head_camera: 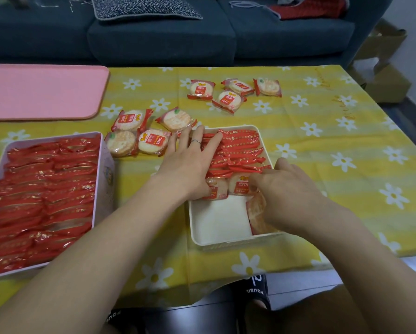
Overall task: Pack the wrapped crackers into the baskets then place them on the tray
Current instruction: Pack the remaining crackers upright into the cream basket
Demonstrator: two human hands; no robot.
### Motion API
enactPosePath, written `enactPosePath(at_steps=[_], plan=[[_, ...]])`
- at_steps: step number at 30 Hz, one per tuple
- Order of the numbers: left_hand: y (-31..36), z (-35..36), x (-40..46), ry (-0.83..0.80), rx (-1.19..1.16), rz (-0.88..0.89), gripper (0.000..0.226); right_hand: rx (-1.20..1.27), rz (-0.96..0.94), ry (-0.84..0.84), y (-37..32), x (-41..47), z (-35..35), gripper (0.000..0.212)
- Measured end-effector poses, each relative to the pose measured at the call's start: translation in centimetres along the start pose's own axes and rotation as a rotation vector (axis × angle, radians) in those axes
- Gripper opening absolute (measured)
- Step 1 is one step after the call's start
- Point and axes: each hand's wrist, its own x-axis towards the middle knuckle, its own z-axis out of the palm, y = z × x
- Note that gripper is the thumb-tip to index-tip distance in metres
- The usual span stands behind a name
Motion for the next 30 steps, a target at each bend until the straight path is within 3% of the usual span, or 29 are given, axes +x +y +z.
enactPosePath(at_steps=[5, 11, 14, 18, 21, 23, 30], plan=[[-0.1, 0.2, 0.0, 0.009, -0.01, 0.003, 0.119, 0.057, -0.057, 0.037, -0.6, 0.0, 0.1, 0.012], [-0.2, 0.0, -0.1, -0.002, -0.067, 0.013, 0.118, 0.346, -0.08, 0.048, -1.7, 0.2, 0.7, 0.024], [-0.4, -0.2, -0.3, -0.025, -0.118, 0.041, 0.123, 0.509, -0.074, 0.064, -1.5, 0.7, 0.1, 0.015], [-0.6, -1.9, -0.9, 0.019, -0.279, 0.088, 0.114, 0.895, 0.124, 0.145, -0.5, 1.3, -1.5, 0.011], [-1.0, -3.7, -1.6, 0.009, -0.549, 0.15, 0.077, 1.379, 0.304, 0.05, -0.3, 1.5, -2.4, 0.007], [-1.1, -4.4, -2.2, -0.039, -0.694, 0.223, 0.062, 1.545, 0.387, 0.013, -0.2, 1.7, -2.6, 0.011], [-0.4, -4.6, -2.9, -0.083, -0.867, 0.313, 0.052, 2.006, 0.631, 0.048, -0.1, 3.1, -2.7, 0.004]])
